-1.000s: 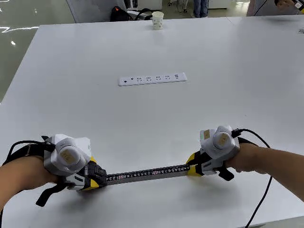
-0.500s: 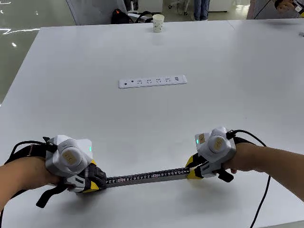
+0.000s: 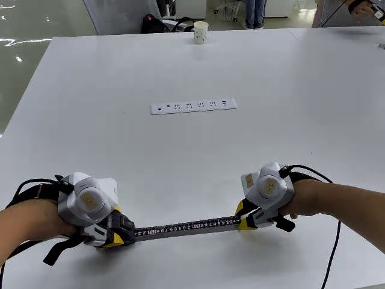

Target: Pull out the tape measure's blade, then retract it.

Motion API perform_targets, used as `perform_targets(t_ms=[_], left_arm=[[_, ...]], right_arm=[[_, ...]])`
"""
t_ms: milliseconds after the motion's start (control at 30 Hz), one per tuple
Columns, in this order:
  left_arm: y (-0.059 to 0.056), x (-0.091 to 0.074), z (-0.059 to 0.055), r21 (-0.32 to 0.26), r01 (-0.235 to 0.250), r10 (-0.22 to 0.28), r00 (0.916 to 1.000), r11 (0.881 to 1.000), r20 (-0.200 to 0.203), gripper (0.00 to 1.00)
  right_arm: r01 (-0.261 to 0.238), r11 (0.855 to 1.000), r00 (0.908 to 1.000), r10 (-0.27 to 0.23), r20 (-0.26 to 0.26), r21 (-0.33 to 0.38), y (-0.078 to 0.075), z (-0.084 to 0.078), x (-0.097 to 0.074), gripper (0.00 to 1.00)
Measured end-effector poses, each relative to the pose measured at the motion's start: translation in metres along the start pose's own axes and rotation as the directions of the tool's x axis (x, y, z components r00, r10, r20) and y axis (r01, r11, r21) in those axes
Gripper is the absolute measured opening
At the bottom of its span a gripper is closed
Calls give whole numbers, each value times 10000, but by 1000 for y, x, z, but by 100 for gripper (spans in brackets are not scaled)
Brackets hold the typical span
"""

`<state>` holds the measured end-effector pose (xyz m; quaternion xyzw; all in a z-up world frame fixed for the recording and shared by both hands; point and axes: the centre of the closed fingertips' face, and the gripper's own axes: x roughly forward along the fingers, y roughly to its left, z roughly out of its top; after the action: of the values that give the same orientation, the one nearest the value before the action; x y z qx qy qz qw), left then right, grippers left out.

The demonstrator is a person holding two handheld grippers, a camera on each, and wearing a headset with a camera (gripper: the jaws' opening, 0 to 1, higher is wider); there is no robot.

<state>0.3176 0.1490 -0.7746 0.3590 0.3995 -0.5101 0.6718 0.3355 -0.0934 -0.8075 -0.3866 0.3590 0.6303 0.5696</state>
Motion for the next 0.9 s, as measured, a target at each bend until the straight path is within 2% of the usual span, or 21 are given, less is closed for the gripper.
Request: perform_targets(t_ms=[200, 400, 533, 667, 900], left_arm=[[0, -5, -1, -152, 77, -75, 9999, 9999, 110, 38], [-2, -6, -2, -443, 149, -140, 9997, 9989, 188, 49], [-4, -9, 0, -717, 248, -220, 9990, 9971, 388, 53], [-8, -10, 1, -937, 469, -425, 9979, 9945, 490, 55], [-9, -11, 5, -1390, 572, -466, 9958, 9886, 785, 65]], right_arm=[[1, 10000, 10000, -1, -59, 10, 0, 0, 0, 14], [11, 9999, 9997, -15, -253, -146, 2, -2, -1, 20], [-6, 9999, 9995, 1, -307, -170, 3, -3, -2, 24], [-36, 10000, 9998, 35, -181, -49, 5, -2, -3, 28], [11, 9995, 10000, -11, 3, 305, 6, 3, -5, 35]])
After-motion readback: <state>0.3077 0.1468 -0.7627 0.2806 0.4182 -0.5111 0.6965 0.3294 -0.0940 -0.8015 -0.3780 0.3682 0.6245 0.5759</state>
